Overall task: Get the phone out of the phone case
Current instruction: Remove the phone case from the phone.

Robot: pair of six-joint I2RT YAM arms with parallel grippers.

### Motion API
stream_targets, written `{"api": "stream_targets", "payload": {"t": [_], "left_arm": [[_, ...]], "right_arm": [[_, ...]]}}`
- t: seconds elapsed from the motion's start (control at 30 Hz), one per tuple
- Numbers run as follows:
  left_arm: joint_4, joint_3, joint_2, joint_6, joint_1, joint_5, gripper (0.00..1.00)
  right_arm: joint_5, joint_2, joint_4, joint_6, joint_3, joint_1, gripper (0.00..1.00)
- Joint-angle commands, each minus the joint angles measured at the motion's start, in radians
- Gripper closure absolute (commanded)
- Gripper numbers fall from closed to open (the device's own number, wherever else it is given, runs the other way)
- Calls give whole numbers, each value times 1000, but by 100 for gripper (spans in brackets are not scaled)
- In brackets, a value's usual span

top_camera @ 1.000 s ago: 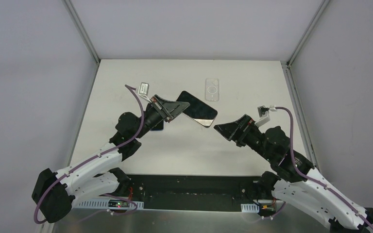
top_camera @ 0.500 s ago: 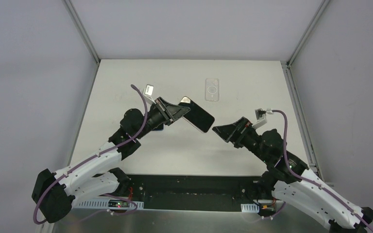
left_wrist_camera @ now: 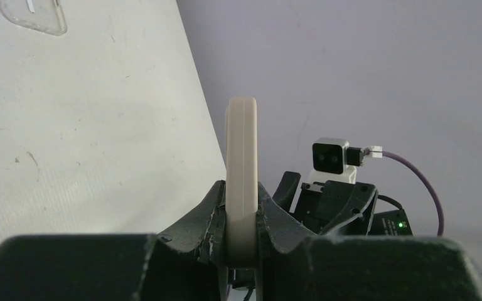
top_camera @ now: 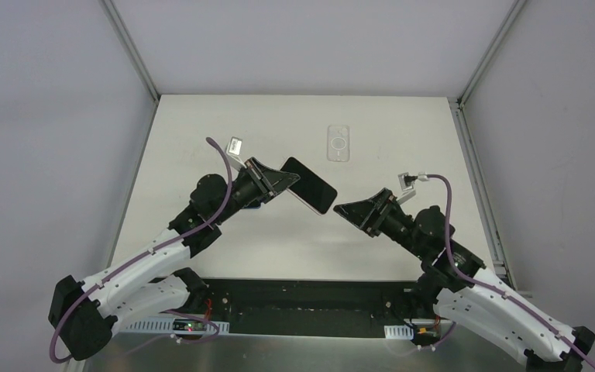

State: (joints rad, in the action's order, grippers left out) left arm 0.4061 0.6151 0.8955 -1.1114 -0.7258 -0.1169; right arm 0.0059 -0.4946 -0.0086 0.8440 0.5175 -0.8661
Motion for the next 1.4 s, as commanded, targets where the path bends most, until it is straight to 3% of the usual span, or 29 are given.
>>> {"api": "stream_targets", "payload": {"t": [0.0, 0.17, 0.63, 1.37], "left_arm": [[103, 41, -58, -18, 0, 25, 100], [103, 38, -82, -13, 0, 39, 100], [187, 21, -117, -42, 0, 44, 100], [214, -3, -141, -34, 0, 67, 100]], "right_arm": [[-47, -15, 113, 46, -18, -1, 34], [-64, -37, 157, 67, -31, -1, 44], [-134, -159, 348, 188, -48, -1, 55], [-126, -168, 369, 228, -73, -2, 65]]}}
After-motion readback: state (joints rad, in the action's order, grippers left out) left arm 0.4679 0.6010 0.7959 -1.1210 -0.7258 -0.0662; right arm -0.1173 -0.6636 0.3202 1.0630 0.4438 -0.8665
